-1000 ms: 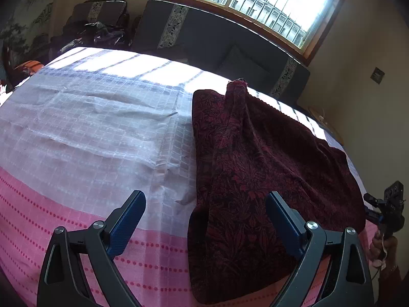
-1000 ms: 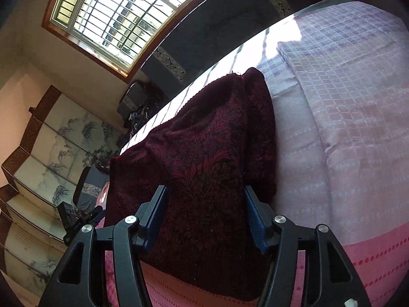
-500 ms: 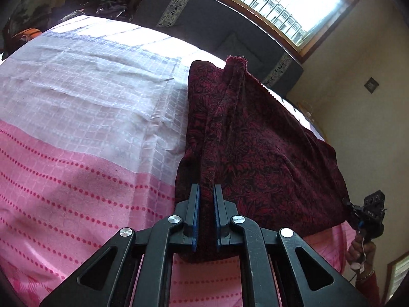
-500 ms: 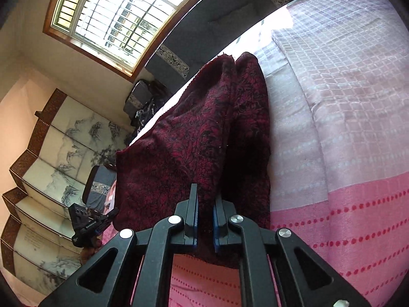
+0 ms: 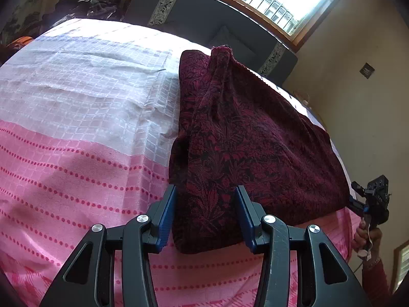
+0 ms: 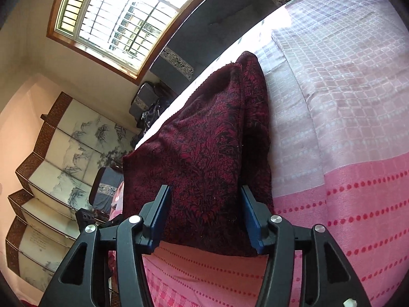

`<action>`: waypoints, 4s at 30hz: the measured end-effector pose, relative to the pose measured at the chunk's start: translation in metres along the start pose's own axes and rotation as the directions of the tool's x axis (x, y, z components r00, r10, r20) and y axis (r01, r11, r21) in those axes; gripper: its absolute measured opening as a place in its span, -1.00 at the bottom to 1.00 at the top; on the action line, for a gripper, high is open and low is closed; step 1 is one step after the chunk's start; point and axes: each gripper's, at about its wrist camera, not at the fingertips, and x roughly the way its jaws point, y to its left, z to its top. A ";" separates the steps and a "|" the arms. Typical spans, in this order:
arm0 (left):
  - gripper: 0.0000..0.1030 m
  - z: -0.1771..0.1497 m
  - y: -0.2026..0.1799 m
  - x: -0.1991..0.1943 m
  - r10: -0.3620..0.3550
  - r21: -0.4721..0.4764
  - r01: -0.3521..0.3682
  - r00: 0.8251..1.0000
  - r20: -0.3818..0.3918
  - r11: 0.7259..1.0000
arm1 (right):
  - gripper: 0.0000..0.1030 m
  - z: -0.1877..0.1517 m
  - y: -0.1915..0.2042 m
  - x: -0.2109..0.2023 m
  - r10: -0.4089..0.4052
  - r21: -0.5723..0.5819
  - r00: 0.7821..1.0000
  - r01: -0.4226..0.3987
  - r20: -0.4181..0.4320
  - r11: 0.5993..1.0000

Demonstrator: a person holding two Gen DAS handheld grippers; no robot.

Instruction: Fold small clothes

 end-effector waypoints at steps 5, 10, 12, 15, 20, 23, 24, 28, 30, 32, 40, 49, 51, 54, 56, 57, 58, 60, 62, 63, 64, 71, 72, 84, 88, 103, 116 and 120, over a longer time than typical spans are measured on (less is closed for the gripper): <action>-0.74 -0.008 0.000 0.008 0.035 -0.004 -0.035 0.999 -0.019 0.999 | -0.74 -0.006 -0.001 0.010 -0.079 -0.018 0.996 0.079 -0.032 0.997; -0.81 -0.022 0.006 0.001 0.026 -0.034 -0.026 1.000 -0.010 0.999 | -0.76 -0.008 -0.005 0.009 -0.060 -0.020 0.998 0.060 -0.029 0.998; -0.81 -0.025 0.003 -0.001 0.037 -0.009 -0.037 0.999 0.001 0.999 | -0.76 -0.011 -0.010 0.013 -0.102 -0.032 0.994 0.101 -0.045 0.994; -0.74 -0.024 -0.001 -0.004 0.054 0.017 -0.055 0.998 0.030 0.998 | -0.72 -0.009 -0.013 0.015 -0.100 -0.019 0.994 0.099 -0.044 0.995; -0.43 -0.013 -0.022 -0.039 0.151 0.034 -0.158 0.975 0.160 0.987 | -0.61 -0.004 -0.007 -0.005 -0.117 -0.006 0.990 0.118 0.075 0.993; -0.38 0.003 -0.052 -0.055 0.053 0.136 -0.088 0.969 0.243 0.987 | -0.60 0.007 0.006 -0.021 -0.099 -0.017 0.980 0.103 0.172 0.995; -0.38 0.010 -0.063 -0.053 0.012 0.178 -0.058 0.968 0.250 0.982 | -0.60 0.014 0.015 -0.021 -0.080 -0.039 0.980 0.089 0.183 0.995; -0.38 0.045 -0.084 -0.011 -0.127 0.235 0.079 0.972 0.195 0.969 | -0.61 0.043 0.051 0.011 -0.077 -0.141 0.989 0.095 0.130 0.985; -0.38 0.064 -0.086 0.018 -0.102 0.248 0.054 0.977 0.188 0.967 | -0.61 0.058 0.063 0.032 -0.112 -0.176 0.988 0.130 0.106 0.976; -0.38 0.081 -0.078 0.044 -0.077 0.215 0.039 0.982 0.173 0.976 | -0.61 0.077 0.063 0.051 -0.139 -0.171 0.987 0.151 0.083 0.974; -0.50 0.093 0.006 0.094 -0.021 -0.102 0.035 0.990 0.137 0.994 | -0.95 0.114 0.005 0.101 -0.330 -0.049 0.944 0.329 -0.006 0.943; -0.53 0.085 -0.011 0.098 0.072 -0.035 -0.068 0.984 0.163 0.997 | -1.00 0.106 -0.008 0.091 -0.321 -0.039 0.945 0.324 0.068 0.945; -0.54 0.084 -0.010 0.097 0.076 -0.037 -0.070 0.983 0.168 0.997 | -0.81 0.105 0.012 0.078 -0.366 -0.090 0.921 0.379 0.130 0.921; -0.54 0.083 -0.012 0.099 0.088 -0.029 -0.085 0.981 0.171 0.996 | -0.79 0.095 0.061 0.068 -0.376 -0.244 0.906 0.416 0.193 0.876; -0.54 0.082 -0.014 0.099 0.101 -0.019 -0.099 0.980 0.173 0.995 | -0.79 0.088 0.093 0.079 -0.374 -0.361 0.910 0.414 0.178 0.835; -0.54 0.082 -0.015 0.098 0.103 -0.017 -0.102 0.979 0.175 0.995 | -0.78 0.085 0.104 0.088 -0.377 -0.404 0.911 0.412 0.166 0.817; -0.54 0.081 -0.015 0.098 0.103 -0.017 -0.102 0.979 0.177 0.995 | -0.74 0.084 0.112 0.098 -0.369 -0.435 0.920 0.390 0.136 0.812; -0.54 0.081 -0.014 0.097 0.096 -0.023 -0.094 0.979 0.179 0.995 | -0.66 0.084 0.113 0.120 -0.385 -0.453 0.919 0.379 0.083 0.807; -0.54 0.080 -0.012 0.097 0.094 -0.032 -0.090 0.979 0.179 0.995 | -0.69 0.088 0.094 0.139 -0.431 -0.421 0.901 0.408 0.044 0.810; -0.54 0.080 -0.013 0.097 0.100 -0.028 -0.096 0.979 0.180 0.995 | -0.79 0.091 0.075 0.145 -0.458 -0.382 0.889 0.431 0.023 0.817; -0.54 0.080 -0.014 0.097 0.105 -0.023 -0.102 0.978 0.180 0.994 | -0.93 0.093 0.060 0.146 -0.456 -0.346 0.890 0.433 0.016 0.832; -0.53 0.079 -0.014 0.097 0.079 -0.035 -0.074 0.979 0.186 0.997 | -0.75 0.099 0.040 0.109 -0.326 -0.199 0.944 0.329 0.049 0.923; -0.53 0.078 -0.014 0.094 0.067 -0.036 -0.061 0.979 0.193 0.997 | -0.74 0.094 0.049 0.094 -0.309 -0.209 0.946 0.323 0.098 0.923; -0.53 -0.046 -0.150 0.050 -0.092 0.267 0.063 0.991 0.096 0.962 | -0.76 -0.072 0.161 0.084 -0.215 -0.495 0.977 0.183 -0.007 0.849; -0.61 -0.065 -0.145 0.080 -0.060 0.189 0.060 0.998 -0.003 0.980 | -0.81 -0.090 0.155 0.114 -0.278 -0.487 0.958 0.212 -0.066 0.847; -0.76 -0.048 -0.117 0.047 -0.020 0.073 0.011 0.993 0.120 0.997 | -0.79 -0.057 0.120 0.038 -0.397 -0.364 0.903 0.428 0.162 0.827; -0.76 -0.057 -0.116 0.063 0.055 0.109 -0.065 0.994 0.094 0.992 | -0.77 -0.052 0.065 0.033 -0.464 -0.308 0.877 0.479 0.126 0.822; -0.76 -0.058 -0.116 0.063 0.052 0.107 -0.062 0.994 0.094 0.992 | -0.77 -0.054 0.069 0.036 -0.471 -0.307 0.873 0.487 0.131 0.818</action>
